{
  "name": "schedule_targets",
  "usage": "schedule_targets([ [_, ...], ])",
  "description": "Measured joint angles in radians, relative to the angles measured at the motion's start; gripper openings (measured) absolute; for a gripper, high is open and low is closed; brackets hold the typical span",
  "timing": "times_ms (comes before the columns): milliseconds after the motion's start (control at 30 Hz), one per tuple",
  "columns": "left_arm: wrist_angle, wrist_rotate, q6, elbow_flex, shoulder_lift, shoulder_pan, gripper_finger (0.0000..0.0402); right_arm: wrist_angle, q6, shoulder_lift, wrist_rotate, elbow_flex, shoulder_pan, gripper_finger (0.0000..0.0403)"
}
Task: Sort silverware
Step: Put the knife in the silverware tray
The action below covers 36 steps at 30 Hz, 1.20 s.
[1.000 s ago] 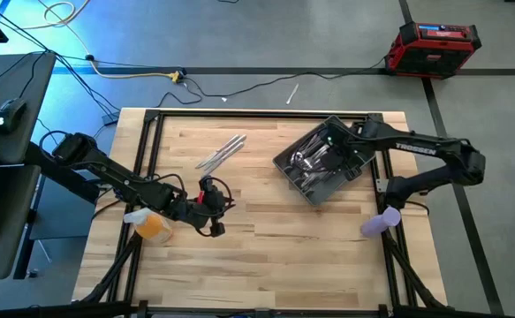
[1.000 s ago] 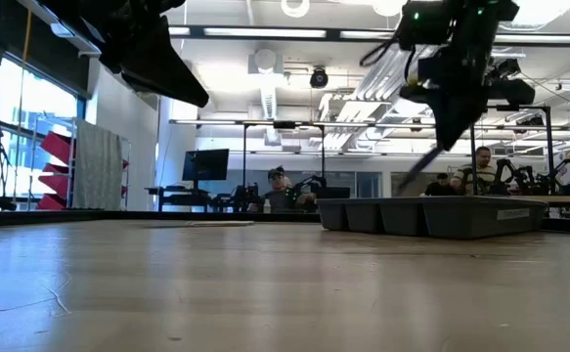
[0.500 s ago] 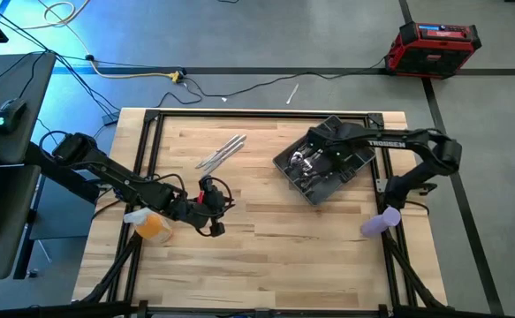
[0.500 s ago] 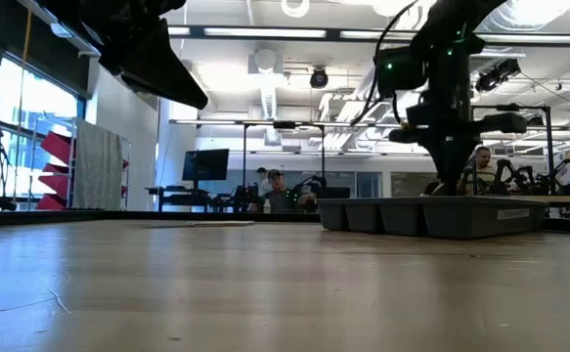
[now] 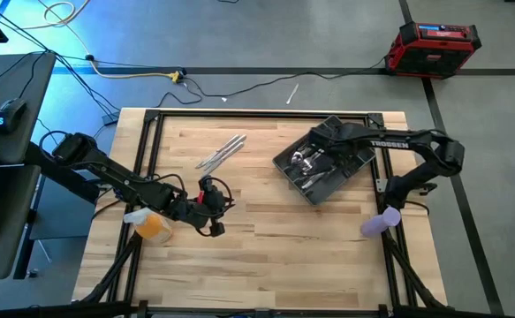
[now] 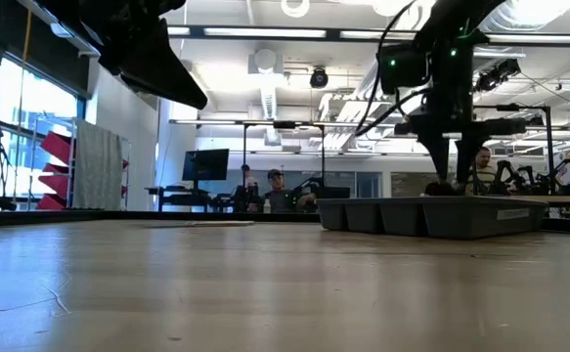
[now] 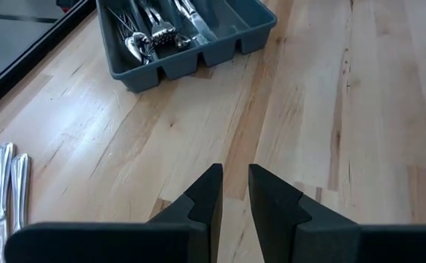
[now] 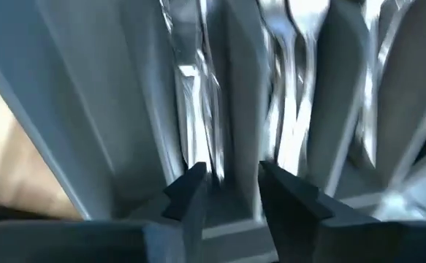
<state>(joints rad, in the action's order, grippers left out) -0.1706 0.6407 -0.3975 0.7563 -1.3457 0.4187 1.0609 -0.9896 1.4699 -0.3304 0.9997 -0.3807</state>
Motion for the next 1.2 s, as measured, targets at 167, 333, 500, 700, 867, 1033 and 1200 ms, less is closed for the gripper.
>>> schedule_targets([
  [167, -0.067, -0.002, -0.091, 0.0, 0.0, -0.004, 0.0049, -0.012, 0.119, -0.1, 0.053, 0.0, 0.043, 0.0114],
  [333, -0.146, -0.007, -0.166, 0.0, 0.003, -0.063, 0.0049, -0.175, 0.426, -0.165, 0.422, 0.0, 0.06, 0.0108],
  [500, -0.189, -0.111, -0.146, -0.002, 0.003, -0.18, 0.0065, -0.462, 0.751, -0.141, 0.647, 0.0, 0.128, 0.0108],
  [700, -0.319, -0.135, -0.133, -0.007, 0.003, -0.287, 0.0085, -0.858, 0.76, -0.039, 0.671, 0.0, 0.377, 0.0108],
  [867, -0.4, -0.04, -0.137, -0.008, 0.003, -0.384, 0.0081, -1.114, 0.868, 0.096, 0.426, 0.0, 0.568, 0.0108],
  [1033, -0.399, -0.136, -0.07, -0.008, 0.003, -0.517, 0.0059, -1.184, 0.952, 0.265, 0.128, 0.0, 0.679, 0.0108],
  [1200, -0.392, -0.192, -0.045, -0.008, 0.003, -0.603, 0.0016, -1.268, 1.052, 0.404, 0.084, -0.001, 0.725, 0.0108],
])
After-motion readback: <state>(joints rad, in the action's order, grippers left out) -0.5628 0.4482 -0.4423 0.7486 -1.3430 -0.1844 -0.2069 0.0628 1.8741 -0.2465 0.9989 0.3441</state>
